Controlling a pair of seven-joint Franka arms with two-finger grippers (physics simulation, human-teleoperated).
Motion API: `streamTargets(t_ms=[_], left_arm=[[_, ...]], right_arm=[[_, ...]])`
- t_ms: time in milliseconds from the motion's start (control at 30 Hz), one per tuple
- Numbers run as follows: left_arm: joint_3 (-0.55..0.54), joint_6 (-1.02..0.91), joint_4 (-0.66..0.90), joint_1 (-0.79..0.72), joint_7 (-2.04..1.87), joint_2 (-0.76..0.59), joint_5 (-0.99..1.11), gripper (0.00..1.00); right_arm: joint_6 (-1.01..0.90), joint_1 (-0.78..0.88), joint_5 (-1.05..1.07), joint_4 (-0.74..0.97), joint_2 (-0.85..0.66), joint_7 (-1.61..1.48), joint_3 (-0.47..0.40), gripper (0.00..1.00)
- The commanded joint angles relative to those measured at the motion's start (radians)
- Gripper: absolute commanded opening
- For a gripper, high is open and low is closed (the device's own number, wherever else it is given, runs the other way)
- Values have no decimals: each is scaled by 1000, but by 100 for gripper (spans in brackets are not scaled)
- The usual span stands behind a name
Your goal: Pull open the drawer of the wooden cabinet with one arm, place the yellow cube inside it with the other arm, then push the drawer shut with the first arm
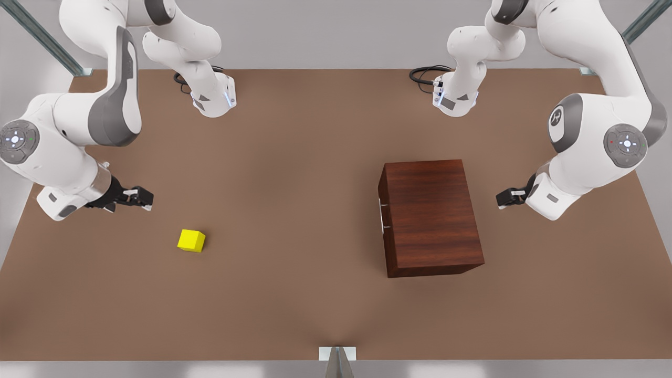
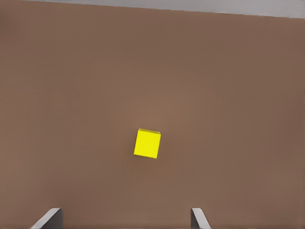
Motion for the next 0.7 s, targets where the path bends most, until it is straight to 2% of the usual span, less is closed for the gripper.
streamTargets(t_ms=[0,133,267,433,533,667], left_arm=[[-1,5,-1,0,317,-2,2,100],[-10,8,-5,-8,293,7,-1,100],[-32,21,3,-229,-315,103,90,100],[-33,118,54,-460,-842,254,168,100],[-32,159,71,-535,-1025,294,169,100],[-30,204,94,-597,-1060,334,191,100]], right_arm=[[20,-3,-3,-3,2,12,0,100],[57,-8,7,-30,1,13,0,100],[256,-28,23,-201,7,13,2,100],[382,-71,23,-208,185,2,2,100],[451,-66,53,-213,272,13,2,100],[459,-26,60,-253,317,111,3,100]])
